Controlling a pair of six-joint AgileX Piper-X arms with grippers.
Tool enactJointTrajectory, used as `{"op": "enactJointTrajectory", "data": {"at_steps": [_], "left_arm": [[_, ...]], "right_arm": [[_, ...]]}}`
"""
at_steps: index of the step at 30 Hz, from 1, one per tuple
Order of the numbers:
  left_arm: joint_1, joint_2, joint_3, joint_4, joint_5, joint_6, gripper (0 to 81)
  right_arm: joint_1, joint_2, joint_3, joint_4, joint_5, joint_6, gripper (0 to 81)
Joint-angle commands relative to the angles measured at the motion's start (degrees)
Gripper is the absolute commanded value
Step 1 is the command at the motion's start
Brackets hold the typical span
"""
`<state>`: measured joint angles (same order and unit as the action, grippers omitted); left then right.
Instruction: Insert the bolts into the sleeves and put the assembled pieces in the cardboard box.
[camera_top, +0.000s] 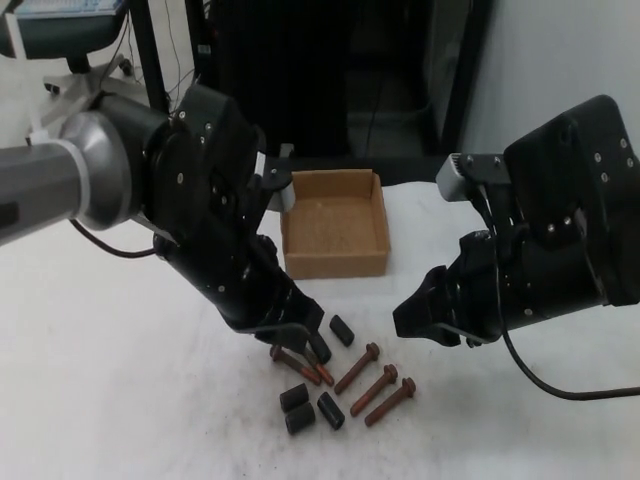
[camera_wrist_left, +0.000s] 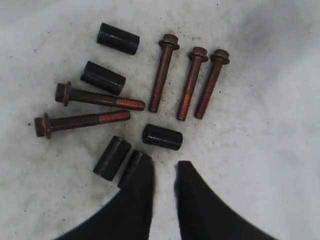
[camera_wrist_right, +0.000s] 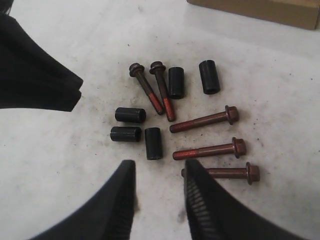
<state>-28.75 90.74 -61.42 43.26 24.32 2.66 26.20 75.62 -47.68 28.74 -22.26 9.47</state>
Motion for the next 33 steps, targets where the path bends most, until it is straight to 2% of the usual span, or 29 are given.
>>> {"op": "enactJointTrajectory", "data": {"at_steps": [1, 5, 9, 12, 17, 20, 24, 30, 33], "left_arm": [[-0.3, -0.6, -0.6, -0.6, -1.9, -3.1, 23.6], [-0.3, -0.7, -0.6, -0.6, -3.7, -2.7, 24.0], [-0.3, -0.6, -0.6, -0.6, 3.8, -0.9, 24.0], [-1.0, -0.6, -0.6, -1.1, 5.0, 1.5, 24.0], [-4.8, -0.7, -0.6, -4.7, 5.2, 2.0, 24.0], [-8.5, -0.5, -0.6, -7.9, 5.0, 6.6, 24.0], [-12.2, 1.5, -2.1, -10.7, 2.6, 4.8, 24.0], [-13.6, 8.9, -8.0, -9.1, 0.6, 2.8, 24.0], [-13.5, 13.5, -12.3, -5.1, -5.4, 2.9, 24.0]], "right_arm": [[-0.2, -0.1, -0.6, -0.6, 0.0, 0.0, 32.1], [-0.1, -0.1, -0.6, -0.6, -0.8, 0.0, 32.1], [-0.1, -0.1, -0.6, -0.6, -0.4, 0.0, 32.1], [-0.2, -0.1, -0.6, -0.6, -0.4, 0.0, 32.1], [-3.1, -0.1, -0.6, 0.3, -0.2, -0.1, 32.1], [-7.0, -0.1, -0.6, 2.7, -0.2, -0.6, 32.1], [-14.2, -0.3, -0.6, 7.8, -0.5, -2.0, 32.1], [-23.9, -1.2, -0.6, 12.7, -6.5, -2.0, 32.1], [-25.8, -2.1, -0.6, 12.7, -8.8, -2.0, 32.1]]}}
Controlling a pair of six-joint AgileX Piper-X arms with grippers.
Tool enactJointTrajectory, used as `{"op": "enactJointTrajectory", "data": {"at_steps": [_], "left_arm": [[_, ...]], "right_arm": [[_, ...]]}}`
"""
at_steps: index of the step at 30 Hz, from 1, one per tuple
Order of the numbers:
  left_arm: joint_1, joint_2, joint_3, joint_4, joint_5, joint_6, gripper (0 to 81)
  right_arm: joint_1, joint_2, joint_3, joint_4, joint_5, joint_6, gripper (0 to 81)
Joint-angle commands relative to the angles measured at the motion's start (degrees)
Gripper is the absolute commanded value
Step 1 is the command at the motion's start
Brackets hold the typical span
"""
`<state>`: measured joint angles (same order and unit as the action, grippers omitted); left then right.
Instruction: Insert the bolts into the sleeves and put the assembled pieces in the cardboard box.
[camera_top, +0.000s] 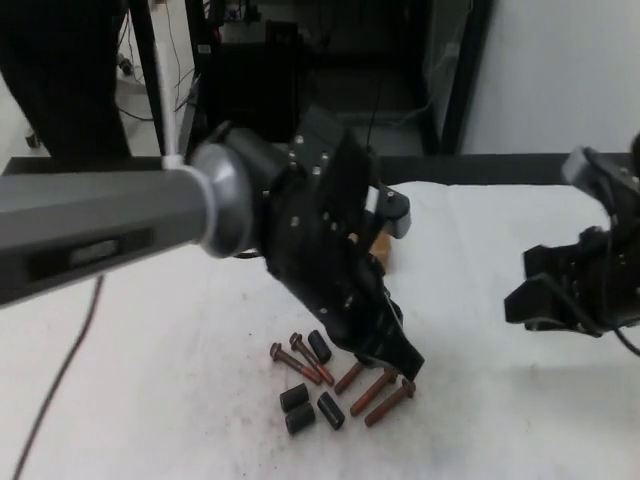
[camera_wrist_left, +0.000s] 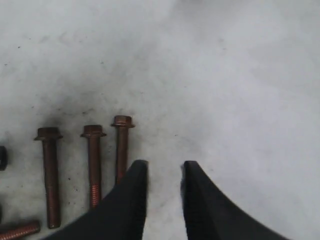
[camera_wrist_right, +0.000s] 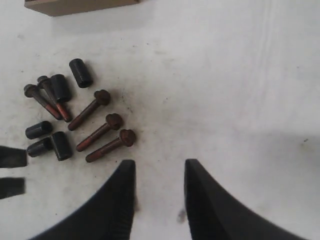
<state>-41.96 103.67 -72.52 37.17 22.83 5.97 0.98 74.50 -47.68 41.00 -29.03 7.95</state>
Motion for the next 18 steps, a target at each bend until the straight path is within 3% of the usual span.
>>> {"op": "enactJointTrajectory", "data": {"at_steps": [1, 10, 18], "left_arm": [[-0.3, 2.2, -2.6, 2.7, -6.0, 0.0, 24.0], [-0.3, 11.2, -10.9, 11.2, -16.7, 3.5, 24.0], [-0.3, 11.8, -10.9, 10.7, -16.8, 6.9, 24.0]], "right_arm": [[-0.9, -1.4, -0.6, 0.4, -2.0, -0.4, 32.1], [-0.9, -4.0, -0.6, 0.4, -3.1, -0.2, 32.1], [-0.9, -4.3, -0.6, 0.4, -3.1, -0.2, 32.1]]}}
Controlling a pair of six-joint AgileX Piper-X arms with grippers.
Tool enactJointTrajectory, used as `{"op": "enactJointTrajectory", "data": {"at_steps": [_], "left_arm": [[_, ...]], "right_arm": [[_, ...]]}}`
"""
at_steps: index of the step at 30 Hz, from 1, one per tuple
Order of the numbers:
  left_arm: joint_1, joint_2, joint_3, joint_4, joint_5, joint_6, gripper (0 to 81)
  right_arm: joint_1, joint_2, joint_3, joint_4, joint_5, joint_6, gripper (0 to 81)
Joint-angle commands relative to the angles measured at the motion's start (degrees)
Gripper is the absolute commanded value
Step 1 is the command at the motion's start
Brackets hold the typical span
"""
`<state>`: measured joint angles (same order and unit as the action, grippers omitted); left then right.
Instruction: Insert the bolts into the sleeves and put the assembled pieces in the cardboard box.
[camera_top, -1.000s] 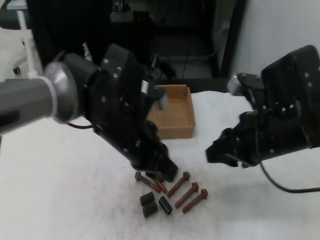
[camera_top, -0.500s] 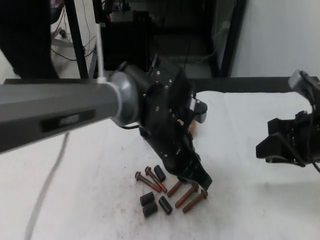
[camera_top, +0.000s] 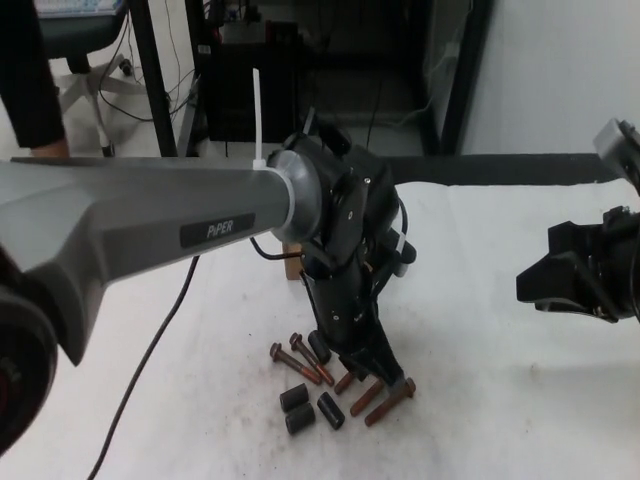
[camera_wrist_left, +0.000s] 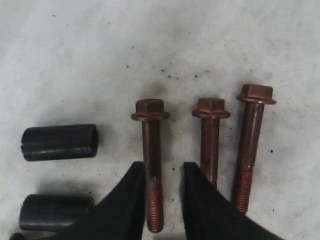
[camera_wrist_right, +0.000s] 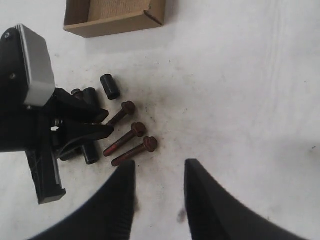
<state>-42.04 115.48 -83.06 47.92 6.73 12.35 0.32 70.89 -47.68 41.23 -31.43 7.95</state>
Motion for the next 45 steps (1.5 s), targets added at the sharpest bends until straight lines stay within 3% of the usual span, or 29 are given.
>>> {"op": "enactJointTrajectory", "data": {"at_steps": [1, 37, 39, 41, 45], "left_arm": [[-0.2, 0.2, -0.4, 0.0, -0.7, 0.5, 24.0], [-0.1, 4.9, -0.3, -3.9, -0.2, -1.0, 23.9], [-0.1, 5.1, -0.3, -3.9, -0.2, -1.0, 18.6], [-0.1, 5.1, -0.3, -3.9, -0.2, -1.0, 0.9], [-0.1, 4.3, -1.7, -3.4, -0.3, -1.7, 0.3]], "right_arm": [[-0.2, -0.6, -0.6, 0.2, -0.7, -0.2, 32.1], [-0.2, -0.6, -0.6, 0.1, -0.7, -0.2, 32.1], [-0.2, -0.6, -0.6, 0.1, -0.7, -0.2, 32.1], [-0.2, -0.6, -0.6, 0.1, -0.7, -0.2, 30.7], [-0.2, -0.6, -0.6, 0.1, -0.7, -0.2, 19.6]]}}
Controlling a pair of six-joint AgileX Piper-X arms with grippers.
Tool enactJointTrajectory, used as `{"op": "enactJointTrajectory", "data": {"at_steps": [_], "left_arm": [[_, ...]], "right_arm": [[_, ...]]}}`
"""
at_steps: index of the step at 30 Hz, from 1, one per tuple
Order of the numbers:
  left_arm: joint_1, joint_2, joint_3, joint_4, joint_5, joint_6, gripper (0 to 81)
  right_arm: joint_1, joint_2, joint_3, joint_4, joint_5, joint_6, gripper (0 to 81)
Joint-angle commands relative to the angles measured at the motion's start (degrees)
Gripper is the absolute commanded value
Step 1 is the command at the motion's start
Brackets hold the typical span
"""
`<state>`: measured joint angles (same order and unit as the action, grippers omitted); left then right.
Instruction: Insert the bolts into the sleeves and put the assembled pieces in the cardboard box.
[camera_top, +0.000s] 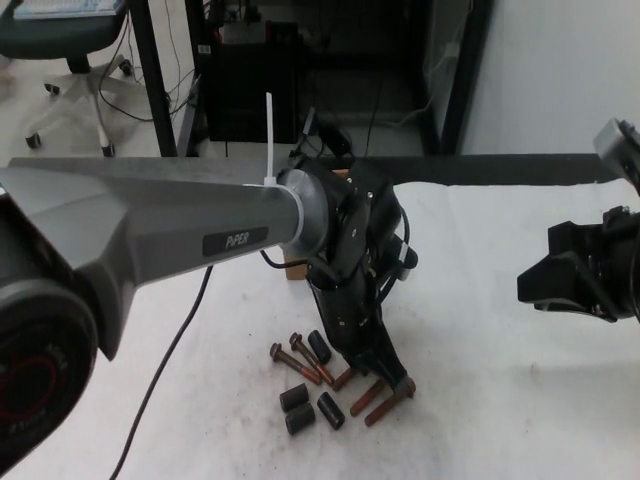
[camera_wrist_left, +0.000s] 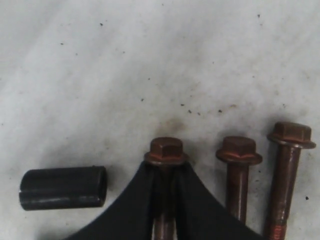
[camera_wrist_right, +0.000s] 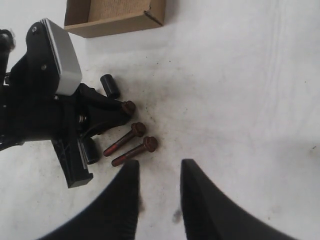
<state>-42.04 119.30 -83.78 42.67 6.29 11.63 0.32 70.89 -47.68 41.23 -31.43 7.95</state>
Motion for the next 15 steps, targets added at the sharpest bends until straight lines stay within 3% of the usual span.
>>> {"op": "enactJointTrajectory", "data": {"at_steps": [1, 10, 15], "left_arm": [[-0.1, -0.1, -1.4, 1.9, 0.1, -1.5, 0.3], [1.3, -17.6, -3.9, 1.3, -7.4, -2.9, 0.3], [6.2, -31.8, -1.6, 1.3, -11.8, -3.2, 0.3]], "right_arm": [[-0.2, -0.6, -0.6, 0.1, -0.7, -0.2, 17.1], [-0.2, -0.6, -0.6, -0.1, -3.4, -0.2, 15.4], [2.0, -0.6, -0.6, -3.9, -7.7, 0.3, 15.9]]}}
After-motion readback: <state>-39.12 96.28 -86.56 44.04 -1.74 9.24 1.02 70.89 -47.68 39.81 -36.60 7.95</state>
